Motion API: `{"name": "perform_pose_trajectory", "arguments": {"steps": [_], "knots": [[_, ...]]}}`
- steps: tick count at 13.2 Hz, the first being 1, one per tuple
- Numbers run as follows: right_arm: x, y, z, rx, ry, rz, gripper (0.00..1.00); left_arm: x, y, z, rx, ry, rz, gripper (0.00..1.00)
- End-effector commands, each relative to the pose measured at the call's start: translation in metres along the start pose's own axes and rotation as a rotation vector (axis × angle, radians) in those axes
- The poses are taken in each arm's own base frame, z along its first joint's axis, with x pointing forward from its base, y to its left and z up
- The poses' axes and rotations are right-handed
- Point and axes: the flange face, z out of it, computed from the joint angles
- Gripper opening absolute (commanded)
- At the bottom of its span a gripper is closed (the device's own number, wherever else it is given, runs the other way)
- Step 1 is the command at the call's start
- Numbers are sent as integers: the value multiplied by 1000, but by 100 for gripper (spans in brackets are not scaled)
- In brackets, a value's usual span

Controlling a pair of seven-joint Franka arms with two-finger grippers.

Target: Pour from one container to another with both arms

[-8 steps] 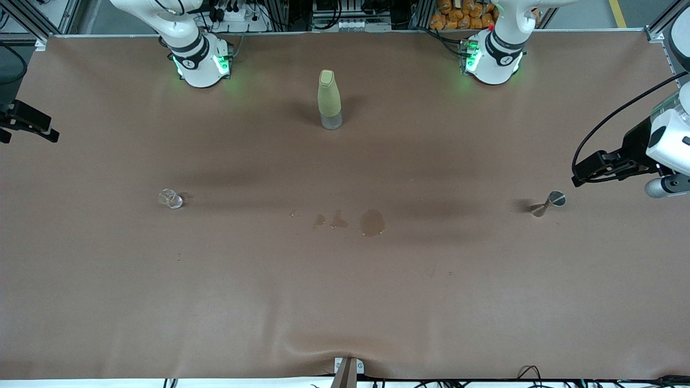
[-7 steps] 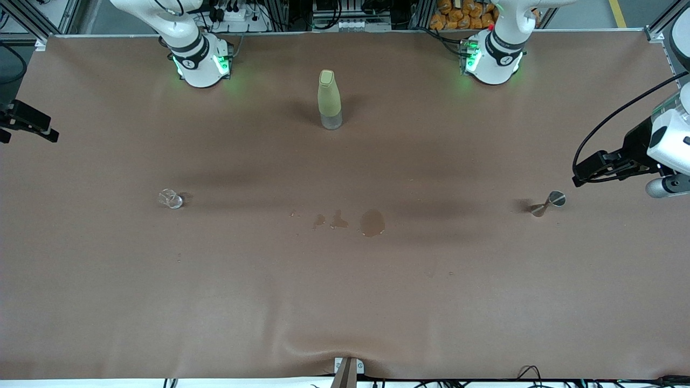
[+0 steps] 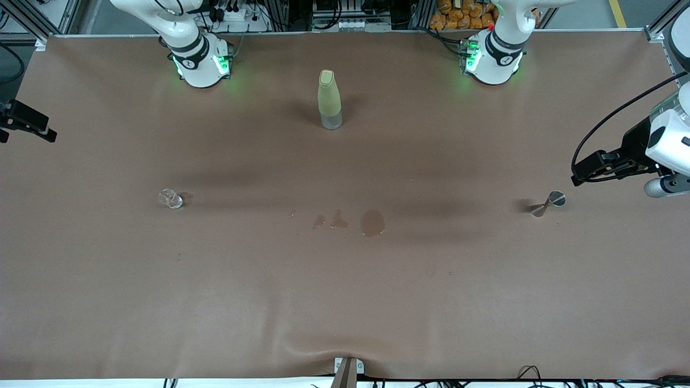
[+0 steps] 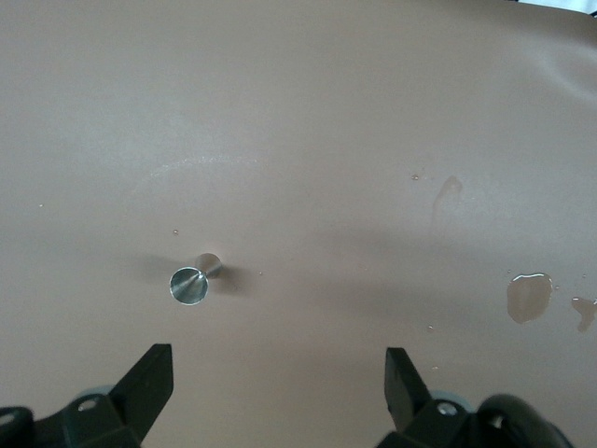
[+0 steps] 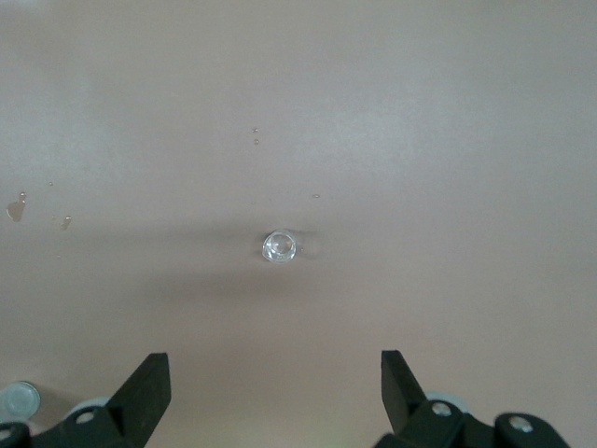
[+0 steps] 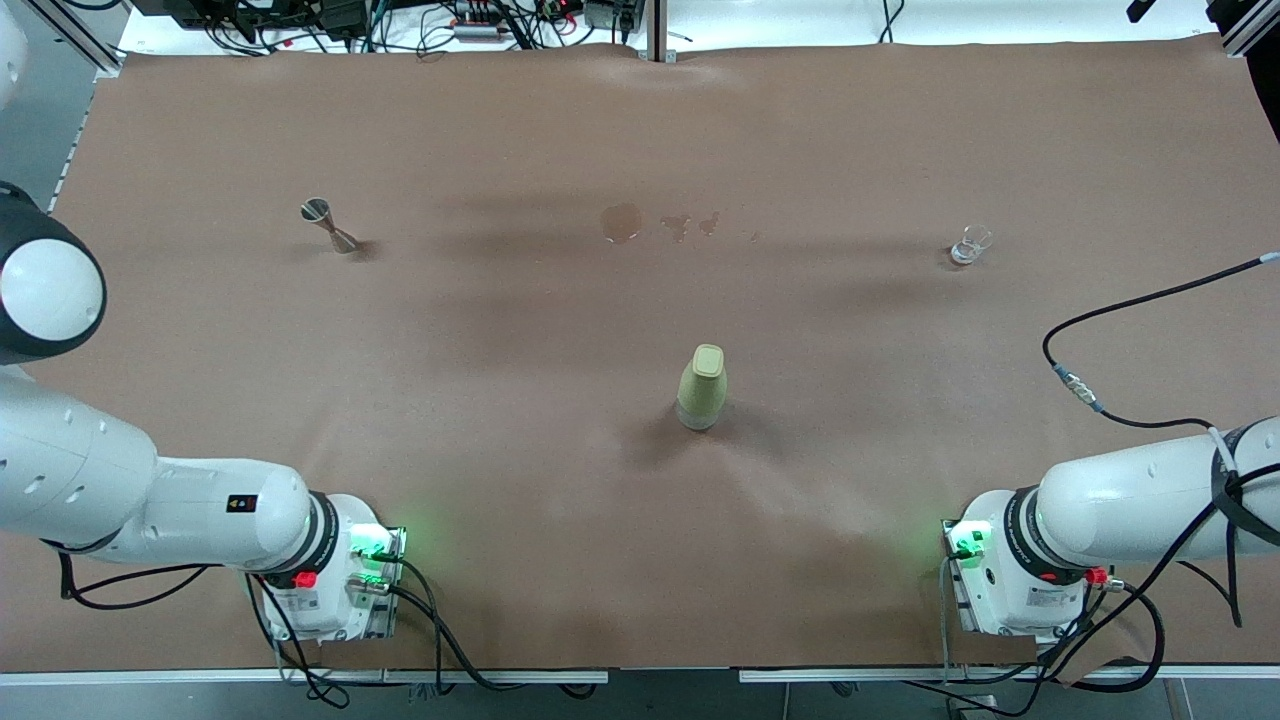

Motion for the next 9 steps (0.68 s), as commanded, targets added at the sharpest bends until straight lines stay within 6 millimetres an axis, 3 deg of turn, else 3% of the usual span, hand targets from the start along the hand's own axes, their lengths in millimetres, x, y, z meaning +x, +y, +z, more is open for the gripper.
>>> {"name": "perform_pose_trajectory", "arguments": {"steps": [1,9], "knots": [[-2,-1,-7,-1,-3,16,100,-7,6,-7,21,6,12,100],[4,7,-9,-5,5,19,100,-8,9,-19,36,34,37,100]]}}
